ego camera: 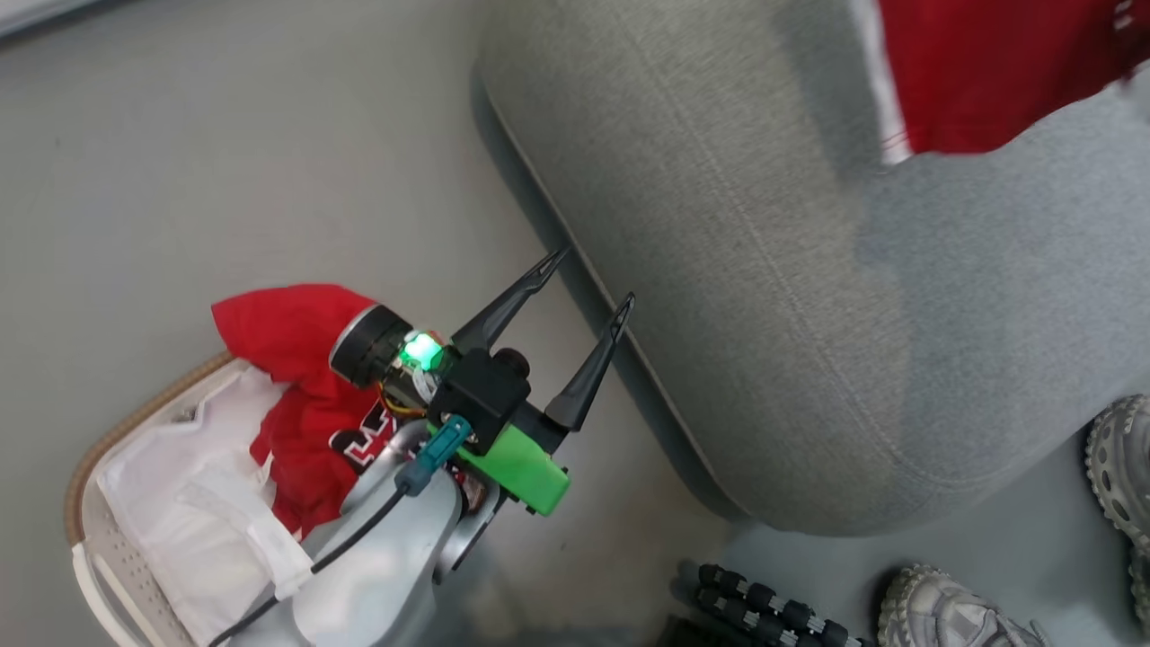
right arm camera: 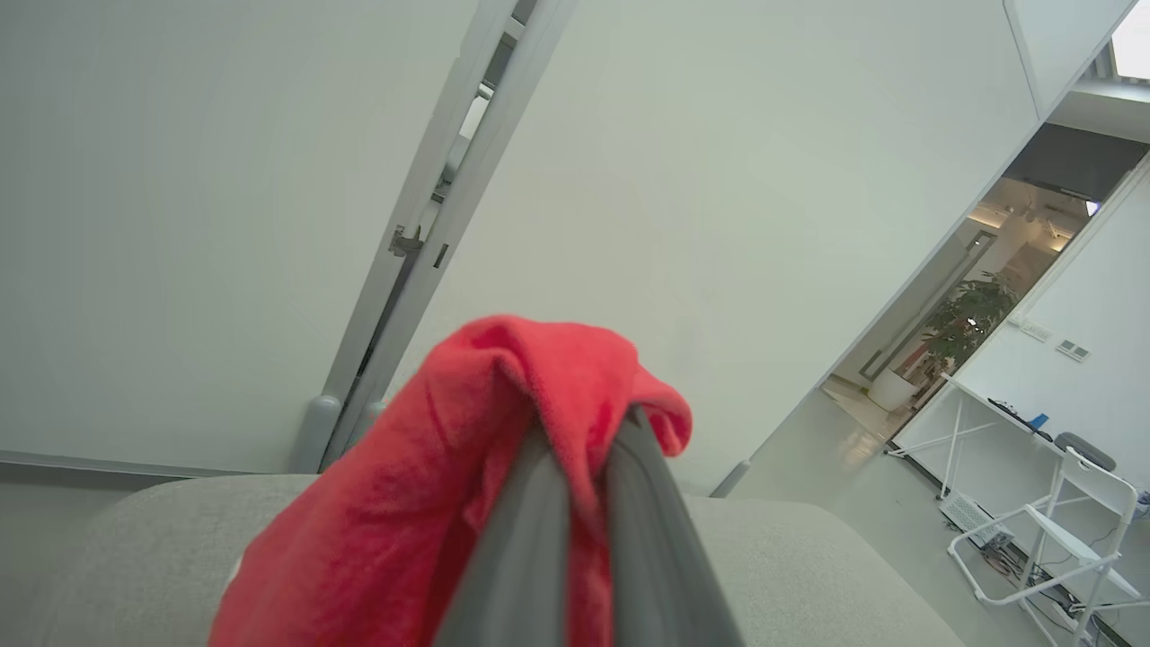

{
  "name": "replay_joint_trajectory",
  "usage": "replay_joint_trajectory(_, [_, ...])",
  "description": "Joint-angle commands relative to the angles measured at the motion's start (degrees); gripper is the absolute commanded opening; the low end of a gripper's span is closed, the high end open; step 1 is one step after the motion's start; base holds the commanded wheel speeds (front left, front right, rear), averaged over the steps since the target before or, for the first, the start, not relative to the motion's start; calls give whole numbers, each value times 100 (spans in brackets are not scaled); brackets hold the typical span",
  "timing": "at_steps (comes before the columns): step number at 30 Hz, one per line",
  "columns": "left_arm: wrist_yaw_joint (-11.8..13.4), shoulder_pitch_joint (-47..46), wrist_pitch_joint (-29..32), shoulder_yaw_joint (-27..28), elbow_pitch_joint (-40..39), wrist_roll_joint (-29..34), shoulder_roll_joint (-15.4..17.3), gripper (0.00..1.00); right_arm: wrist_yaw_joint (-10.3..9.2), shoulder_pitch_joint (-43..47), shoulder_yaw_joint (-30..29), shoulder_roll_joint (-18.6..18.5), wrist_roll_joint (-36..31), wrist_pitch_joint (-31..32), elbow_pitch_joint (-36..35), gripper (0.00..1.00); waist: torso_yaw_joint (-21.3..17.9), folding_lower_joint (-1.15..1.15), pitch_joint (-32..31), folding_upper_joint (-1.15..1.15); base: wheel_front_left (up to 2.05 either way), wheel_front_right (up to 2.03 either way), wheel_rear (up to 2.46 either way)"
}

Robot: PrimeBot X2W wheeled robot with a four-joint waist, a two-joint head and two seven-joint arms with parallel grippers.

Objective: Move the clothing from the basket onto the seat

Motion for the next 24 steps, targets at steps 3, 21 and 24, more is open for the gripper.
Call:
replay_joint_trajectory(3, [-16,-319,4,-127,-52,-13,112,100,-8,-425,-292,-122,-99,-13,255,0,567,0,776,0,0,0,0])
replay_joint_trajectory(21, [-17,-491,3,-355,-50,-103,89,100,-9,220,-2027,562,-663,-13,1083,0,987,0,1048,0,0,0,0])
replay_joint_trajectory(24, [-17,-438,3,-346,-12,-121,67,100,-8,607,-2298,644,-689,-13,1128,100,980,0,872,0,0,0,0])
